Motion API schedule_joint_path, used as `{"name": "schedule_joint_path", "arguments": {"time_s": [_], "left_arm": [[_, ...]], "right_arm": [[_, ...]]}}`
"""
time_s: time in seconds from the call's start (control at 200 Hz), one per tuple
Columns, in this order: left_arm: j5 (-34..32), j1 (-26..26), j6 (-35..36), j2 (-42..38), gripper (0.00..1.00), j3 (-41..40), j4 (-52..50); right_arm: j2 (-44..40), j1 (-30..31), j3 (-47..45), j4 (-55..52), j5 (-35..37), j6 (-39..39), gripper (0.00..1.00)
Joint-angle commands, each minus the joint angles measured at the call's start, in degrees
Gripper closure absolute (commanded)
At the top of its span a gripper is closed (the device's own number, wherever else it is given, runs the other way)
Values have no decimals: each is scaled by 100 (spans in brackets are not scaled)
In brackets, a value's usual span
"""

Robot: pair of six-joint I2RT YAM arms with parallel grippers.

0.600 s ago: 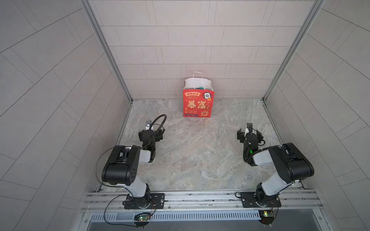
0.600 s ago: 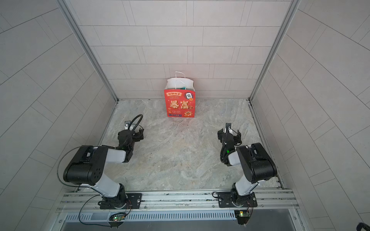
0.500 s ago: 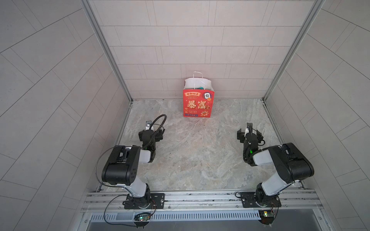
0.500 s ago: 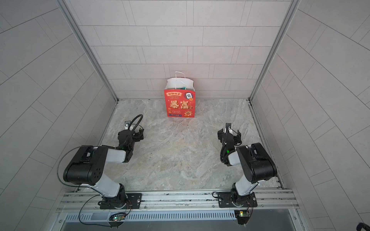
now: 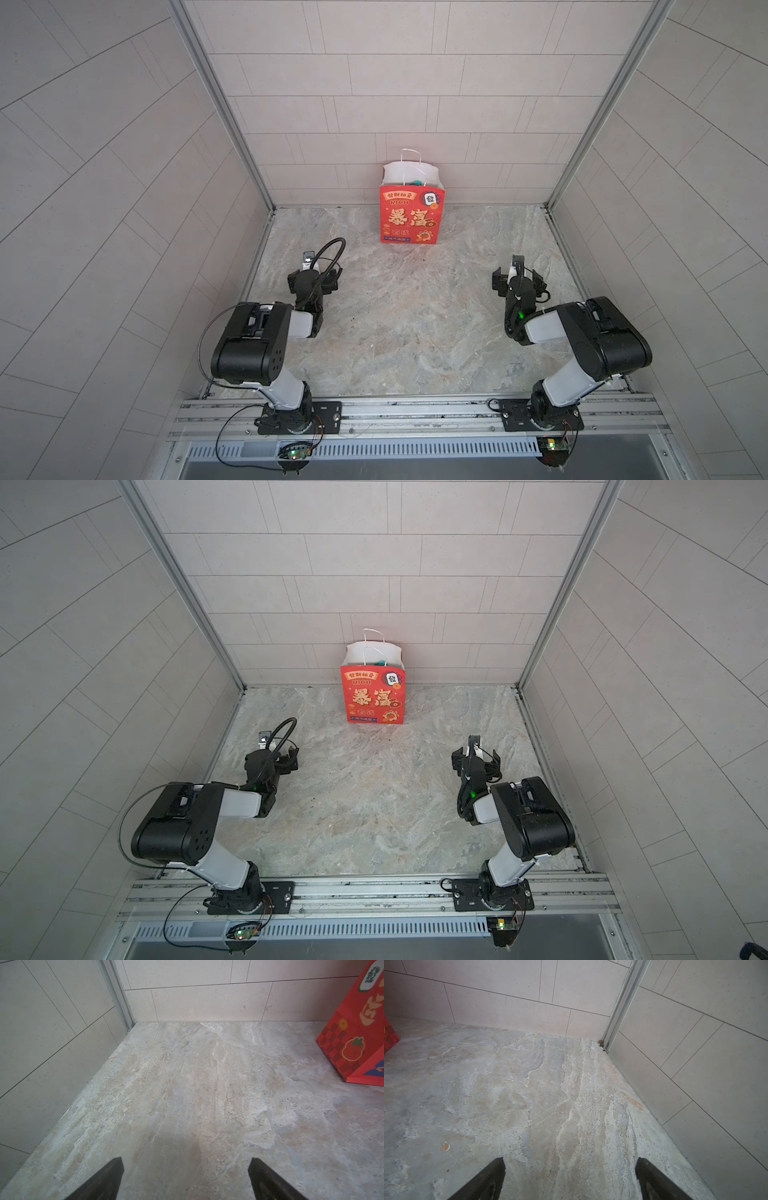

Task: Take the snacks out of the paper bag
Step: Move the paper bag to the center of the table.

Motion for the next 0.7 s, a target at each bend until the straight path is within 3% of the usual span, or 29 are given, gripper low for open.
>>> {"name": "schedule_joint_path", "arguments": {"time_s": [0.0, 0.235, 0.305, 0.35, 0.395, 0.435, 0.49, 0.535, 0.57, 0.595, 0.625, 0.696], "left_arm": [[53, 23, -17, -54, 0, 7, -6], [104, 31, 11, -128, 0, -49, 80], [-103, -176, 207, -698, 0, -109, -220], [-469, -364, 327, -1244, 0, -117, -608], [-758, -573, 370, -1784, 1, -80, -959], [-721, -638, 78, -2256, 2, -41, -1095], [-404, -642, -548, -2744, 4, 167, -1375], [-83, -634, -972, -2920, 11, 552, -1778], [169, -615, -1199, -2892, 22, 963, -2129], [351, -614, -1341, -2789, 28, 1290, -2454], [514, -568, -1572, -2552, 33, 1802, -2830], [1560, -194, -2193, -1794, 59, 2755, -3458]], "right_arm": [[-25, -15, 18, -11, 106, 26, 1], [-62, 0, -20, 76, 183, 7, 1], [-449, 162, -244, 237, 295, -164, 1], [-919, 554, -269, 44, 1083, -457, 1], [-1515, 896, -148, -371, 1345, -772, 1], [-1996, 952, -72, -590, 1208, -446, 1], [-2544, 878, 11, -1080, 1206, 1182, 1], [-2798, 523, 115, -1591, 1097, 2951, 1], [-2852, 49, 313, -2021, 187, 3636, 1], [-2788, -296, 610, -2368, -806, 3745, 1], [-2691, -414, 977, -2812, -1274, 3723, 3], [-2204, -387, 2205, -3977, -2080, 2943, 24]]}}
